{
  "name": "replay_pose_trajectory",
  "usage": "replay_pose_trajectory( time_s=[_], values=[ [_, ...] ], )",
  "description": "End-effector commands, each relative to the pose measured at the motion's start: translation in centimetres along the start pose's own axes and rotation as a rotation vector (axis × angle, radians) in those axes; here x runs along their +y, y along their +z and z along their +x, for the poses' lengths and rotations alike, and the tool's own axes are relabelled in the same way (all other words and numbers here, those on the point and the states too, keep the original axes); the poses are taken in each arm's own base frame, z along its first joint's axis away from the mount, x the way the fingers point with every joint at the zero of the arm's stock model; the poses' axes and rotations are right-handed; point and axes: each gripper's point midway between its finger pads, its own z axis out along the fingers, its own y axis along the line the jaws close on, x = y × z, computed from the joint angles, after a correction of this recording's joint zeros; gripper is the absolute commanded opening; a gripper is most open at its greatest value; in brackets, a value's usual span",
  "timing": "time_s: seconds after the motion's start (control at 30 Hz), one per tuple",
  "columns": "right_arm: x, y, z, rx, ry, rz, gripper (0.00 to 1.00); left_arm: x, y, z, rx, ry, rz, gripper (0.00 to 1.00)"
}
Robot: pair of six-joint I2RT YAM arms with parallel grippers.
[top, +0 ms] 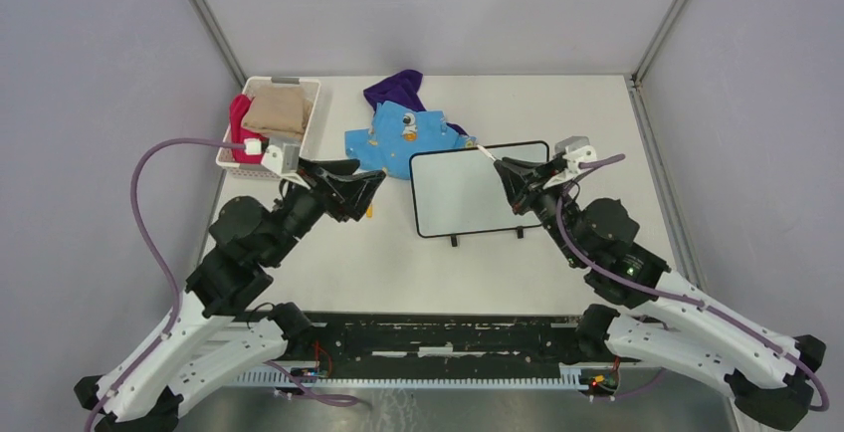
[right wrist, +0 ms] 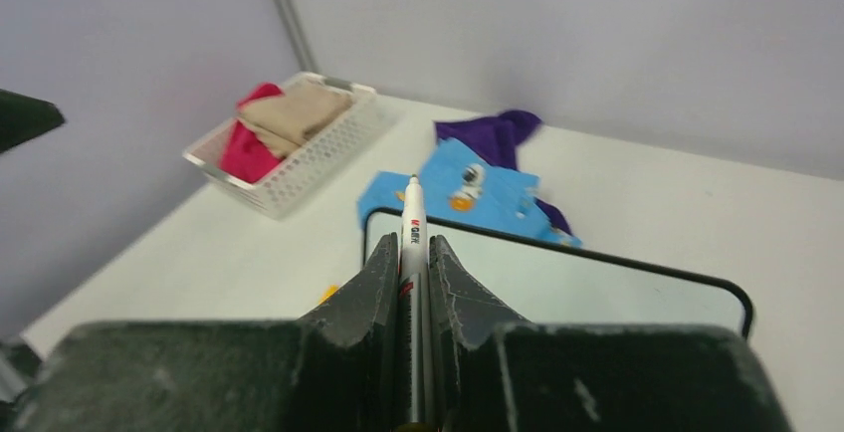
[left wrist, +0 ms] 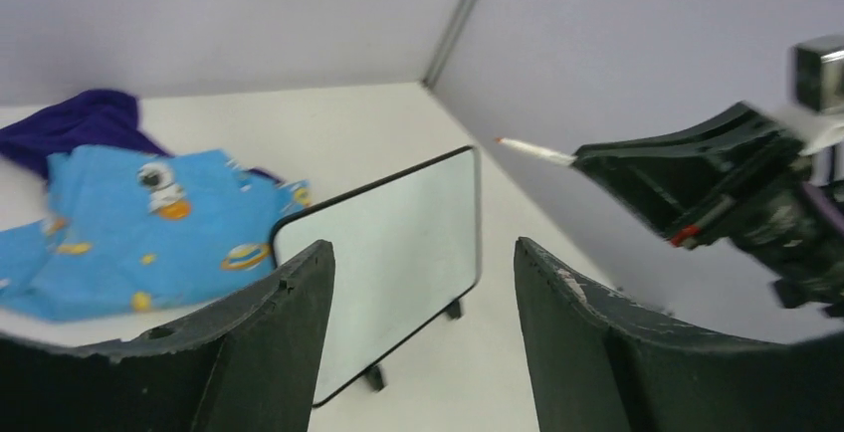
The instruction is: Write a sentence on the whiteboard
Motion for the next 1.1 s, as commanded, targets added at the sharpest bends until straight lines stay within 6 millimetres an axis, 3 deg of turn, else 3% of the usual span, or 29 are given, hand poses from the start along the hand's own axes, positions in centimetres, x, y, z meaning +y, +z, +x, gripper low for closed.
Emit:
replay_pose_trajectory(
  time_s=[0.0,0.27,0.57,0.67,0.83,1.07],
  values=[
    [-3.3,-0.1,0.0,0.053,-0.193,0.207,0.0,5.4,0.1,3.7,0.147,0.202,-0.217,0.73],
    [-4.3,0.5,2.7,0.163,-0.388,0.368,0.0,7.7,2.3,7.1,0.213,0.207,-0.301,0.75],
    [-4.9,-0.4,6.6,0.194,-0.399,0.344,0.0,8.9,4.9,9.9,0.272,0.314,-0.292,0.74],
    [-4.9,-1.1,7.9,0.197,-0.377,0.308,0.0,8.7,5.6,11.6,0.3,0.312,-0.25,0.73],
    [-4.9,-2.1,9.3,0.188,-0.337,0.264,0.0,10.1,5.6,14.6,0.383,0.313,-0.282,0.71],
    [-4.6,-2.7,10.2,0.149,-0.235,0.235,0.0,10.1,5.2,15.8,0.38,0.259,-0.279,0.7]
  ],
)
